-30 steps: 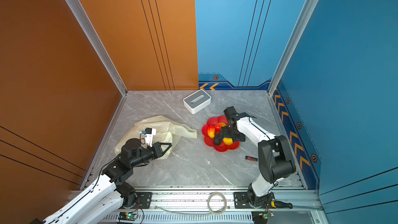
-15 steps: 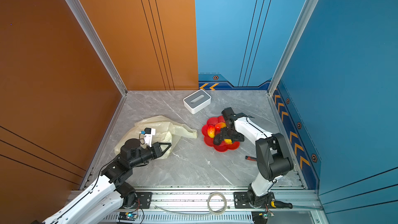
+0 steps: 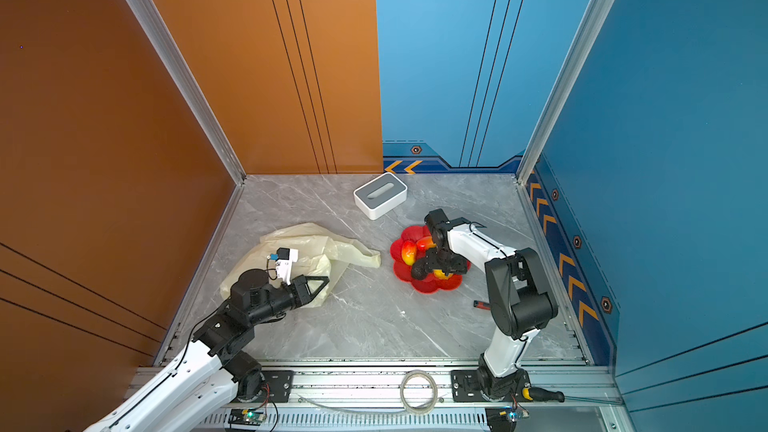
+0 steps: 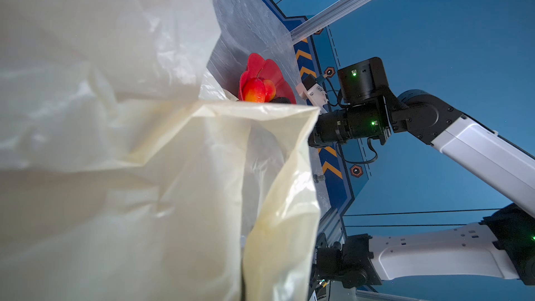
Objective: Place the fruits into the plastic bag
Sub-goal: 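Lower the open right gripper onto the yellow papaya in the bowl, then close the right gripper on the yellow papaya and lift it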
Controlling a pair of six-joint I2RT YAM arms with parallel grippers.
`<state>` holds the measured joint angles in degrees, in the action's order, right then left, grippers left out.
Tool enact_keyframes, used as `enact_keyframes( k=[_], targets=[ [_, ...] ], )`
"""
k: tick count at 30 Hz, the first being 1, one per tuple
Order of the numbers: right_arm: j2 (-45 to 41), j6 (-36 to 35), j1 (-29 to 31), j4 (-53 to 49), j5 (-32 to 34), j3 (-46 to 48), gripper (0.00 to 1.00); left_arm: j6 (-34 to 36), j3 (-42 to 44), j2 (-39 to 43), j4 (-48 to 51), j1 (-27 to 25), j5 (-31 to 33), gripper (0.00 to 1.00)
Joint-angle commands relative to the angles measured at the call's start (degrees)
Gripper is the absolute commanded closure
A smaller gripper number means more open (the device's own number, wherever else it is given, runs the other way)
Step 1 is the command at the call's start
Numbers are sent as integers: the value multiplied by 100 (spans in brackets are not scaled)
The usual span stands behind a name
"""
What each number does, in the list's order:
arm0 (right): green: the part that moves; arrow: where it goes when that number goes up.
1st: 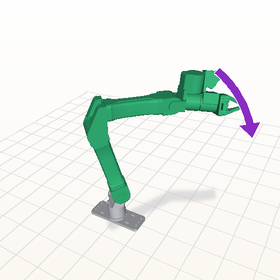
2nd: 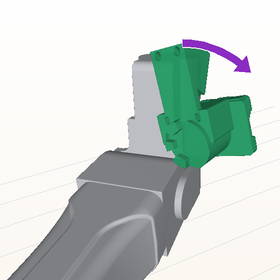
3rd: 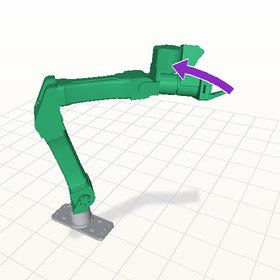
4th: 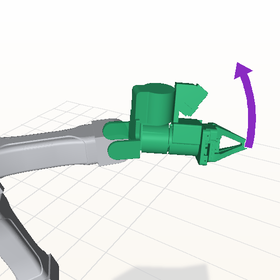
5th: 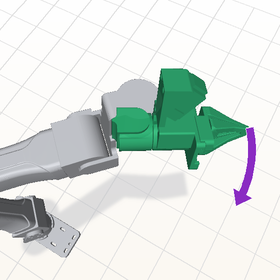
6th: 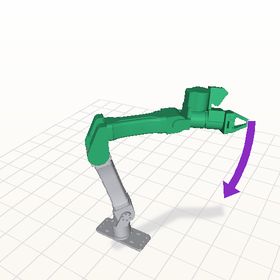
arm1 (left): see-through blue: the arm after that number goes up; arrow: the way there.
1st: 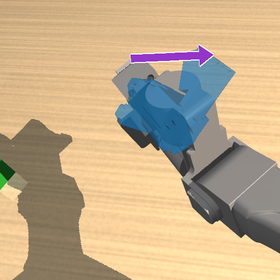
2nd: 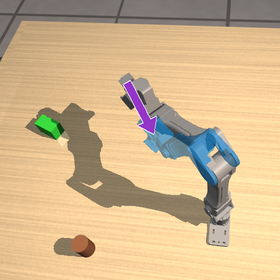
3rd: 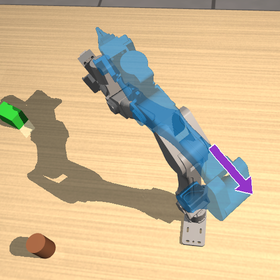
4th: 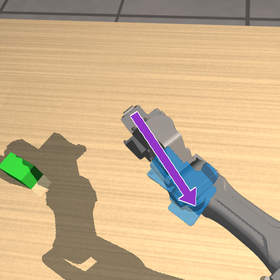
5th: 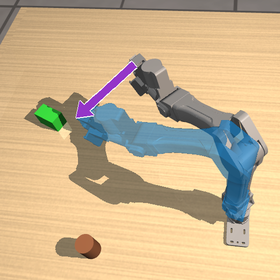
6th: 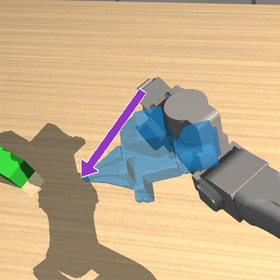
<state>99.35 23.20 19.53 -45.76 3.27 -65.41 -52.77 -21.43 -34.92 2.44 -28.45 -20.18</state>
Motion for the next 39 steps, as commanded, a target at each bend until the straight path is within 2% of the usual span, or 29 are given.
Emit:
enact_keyframes(
  k=[1, 6, 8, 16, 24, 39],
  targets=[
    [43, -53, 29, -34, 188, -130, 29, 74, 82, 55, 55, 76, -116, 100],
    [32, -57, 33, -38, 186, -135, 39, 66, 92, 70, 60, 94, -130, 100],
    [37, -61, 34, -31, 176, -132, 41, 65, 96, 89, 55, 101, -129, 100],
    [-76, -70, 33, -122, 167, -183, 42, 57, 112, 125, 82, 120, -134, 100],
    [-570, -148, 33, -512, 196, -398, 42, 48, 87, 80, 24, 129, -145, 100],
    [-1565, -202, -2, -1323, 190, -1467, 43, 57, -17, 18, 20, 129, -169, 100]
  ],
)
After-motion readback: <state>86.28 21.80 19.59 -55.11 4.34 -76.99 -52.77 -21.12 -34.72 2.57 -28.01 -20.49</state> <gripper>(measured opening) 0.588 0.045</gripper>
